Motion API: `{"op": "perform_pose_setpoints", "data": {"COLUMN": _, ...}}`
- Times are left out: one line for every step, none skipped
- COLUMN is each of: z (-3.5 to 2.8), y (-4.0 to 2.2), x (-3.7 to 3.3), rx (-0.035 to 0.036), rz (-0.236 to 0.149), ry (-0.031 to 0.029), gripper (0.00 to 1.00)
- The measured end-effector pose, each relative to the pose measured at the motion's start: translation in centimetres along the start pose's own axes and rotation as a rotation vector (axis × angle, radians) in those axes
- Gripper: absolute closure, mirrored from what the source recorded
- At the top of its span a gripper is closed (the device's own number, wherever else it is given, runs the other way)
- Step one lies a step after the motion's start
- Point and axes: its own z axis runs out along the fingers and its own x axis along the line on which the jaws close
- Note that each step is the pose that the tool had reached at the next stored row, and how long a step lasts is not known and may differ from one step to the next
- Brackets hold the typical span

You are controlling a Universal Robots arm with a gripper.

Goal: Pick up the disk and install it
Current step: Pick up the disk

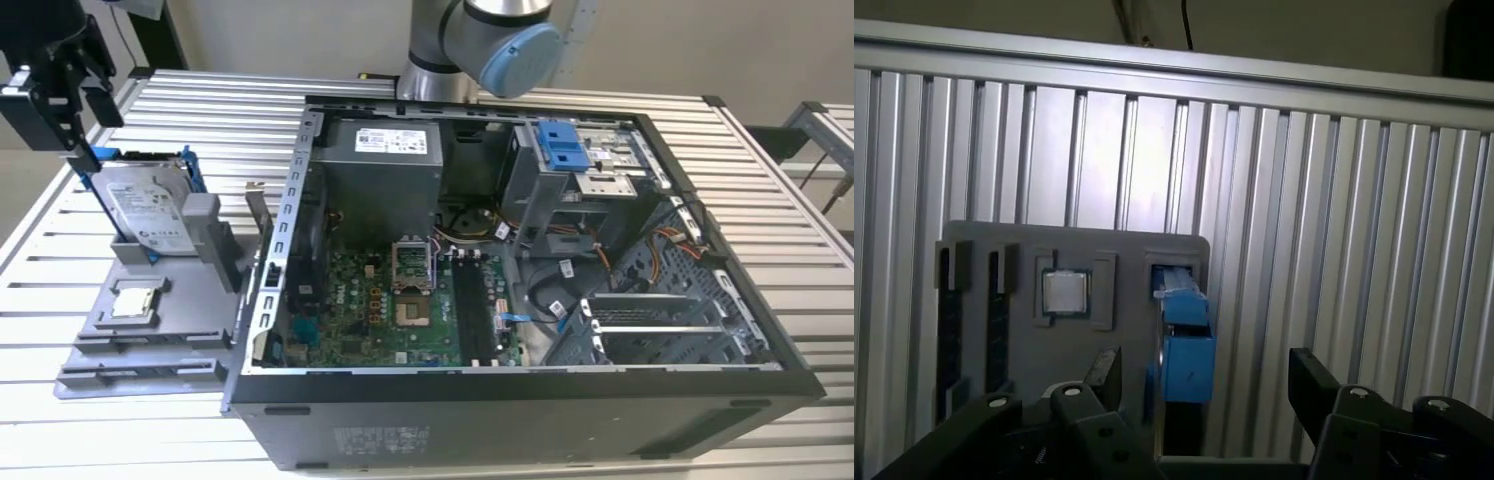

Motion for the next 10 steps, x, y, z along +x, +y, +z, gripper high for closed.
{"op": "perform_pose_setpoints", "data": {"z": 0.16, "y": -0.01, "x": -0.14, "rx": -0.0001, "rz": 0.0, "ry": 0.0022, "gripper": 0.0}}
{"op": "perform_pose_setpoints", "data": {"z": 0.36, "y": 0.0, "x": -0.25, "rx": -0.0001, "rz": 0.0, "ry": 0.0036, "gripper": 0.0}}
{"op": "perform_pose_setpoints", "data": {"z": 0.54, "y": 0.01, "x": -0.3, "rx": -0.0002, "rz": 0.0, "ry": 0.0046, "gripper": 0.0}}
{"op": "perform_pose_setpoints", "data": {"z": 0.7, "y": 0.03, "x": -0.33, "rx": -0.0005, "rz": 0.0, "ry": 0.0054, "gripper": 0.0}}
{"op": "perform_pose_setpoints", "data": {"z": 0.87, "y": 0.07, "x": -0.35, "rx": -0.0004, "rz": -0.001, "ry": 0.0066, "gripper": 0.0}}
{"op": "perform_pose_setpoints", "data": {"z": 1.02, "y": 0.13, "x": -0.37, "rx": -0.0006, "rz": -0.002, "ry": 0.008, "gripper": 0.0}}
{"op": "perform_pose_setpoints", "data": {"z": 1.17, "y": 0.18, "x": -0.41, "rx": -0.0007, "rz": -0.003, "ry": 0.0095, "gripper": 0.0}}
{"op": "perform_pose_setpoints", "data": {"z": 1.32, "y": 0.21, "x": -0.44, "rx": -0.0009, "rz": -0.004, "ry": 0.0112, "gripper": 0.0}}
{"op": "perform_pose_setpoints", "data": {"z": 1.48, "y": 0.21, "x": -0.45, "rx": -0.0009, "rz": -0.005, "ry": 0.0128, "gripper": 0.0}}
{"op": "perform_pose_setpoints", "data": {"z": 1.63, "y": 0.2, "x": -0.45, "rx": -0.0007, "rz": -0.006, "ry": 0.0141, "gripper": 0.0}}
